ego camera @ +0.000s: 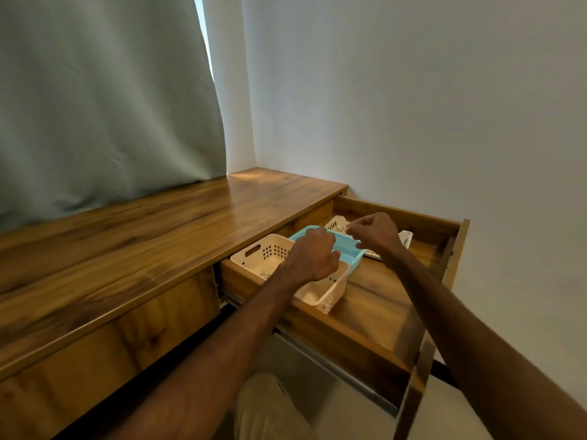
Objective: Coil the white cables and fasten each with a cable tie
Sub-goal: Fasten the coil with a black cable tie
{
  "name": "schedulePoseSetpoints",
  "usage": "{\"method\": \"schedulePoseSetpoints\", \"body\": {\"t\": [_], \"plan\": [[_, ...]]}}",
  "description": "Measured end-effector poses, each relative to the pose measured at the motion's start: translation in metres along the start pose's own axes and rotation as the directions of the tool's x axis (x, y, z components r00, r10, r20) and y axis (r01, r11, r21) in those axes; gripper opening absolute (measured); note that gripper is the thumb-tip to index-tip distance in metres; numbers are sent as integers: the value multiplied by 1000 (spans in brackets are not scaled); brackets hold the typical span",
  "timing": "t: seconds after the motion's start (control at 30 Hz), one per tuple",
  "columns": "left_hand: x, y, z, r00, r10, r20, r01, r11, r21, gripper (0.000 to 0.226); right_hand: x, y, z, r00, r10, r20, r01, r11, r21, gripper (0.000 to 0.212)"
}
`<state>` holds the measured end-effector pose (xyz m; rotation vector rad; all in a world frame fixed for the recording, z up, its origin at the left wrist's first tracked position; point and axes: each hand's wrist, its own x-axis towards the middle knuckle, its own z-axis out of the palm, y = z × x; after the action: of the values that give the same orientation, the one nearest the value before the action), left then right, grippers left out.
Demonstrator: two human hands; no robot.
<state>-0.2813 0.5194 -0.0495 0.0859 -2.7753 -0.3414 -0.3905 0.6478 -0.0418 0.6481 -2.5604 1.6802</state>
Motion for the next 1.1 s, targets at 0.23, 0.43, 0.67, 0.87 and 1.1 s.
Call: {"method": "schedulePoseSetpoints", "body": {"t": [0.23,0.43,0.67,0.87,1.1], "plan": [[-87,69,-14,997,69,-36,-74,983,-168,41,-112,5,-37,998,-28,-61,33,996,82,8],[-137,112,12,952,217,215,-135,931,-340,44,-191,42,-44,920,8,-393,-38,997,-68,66],[-157,112,37,913,305,271,-281,951,-126,24,-214,75,-19,936,283,-210,-258,956,138,70],[-151,98,40,944,268,192,-259,963,-71,29,-201,70,-2,934,318,-162,-306,947,95,75],[-141,51,38,990,120,78,-121,993,2,35,-175,55,34,970,243,-24,-238,962,132,70]]}}
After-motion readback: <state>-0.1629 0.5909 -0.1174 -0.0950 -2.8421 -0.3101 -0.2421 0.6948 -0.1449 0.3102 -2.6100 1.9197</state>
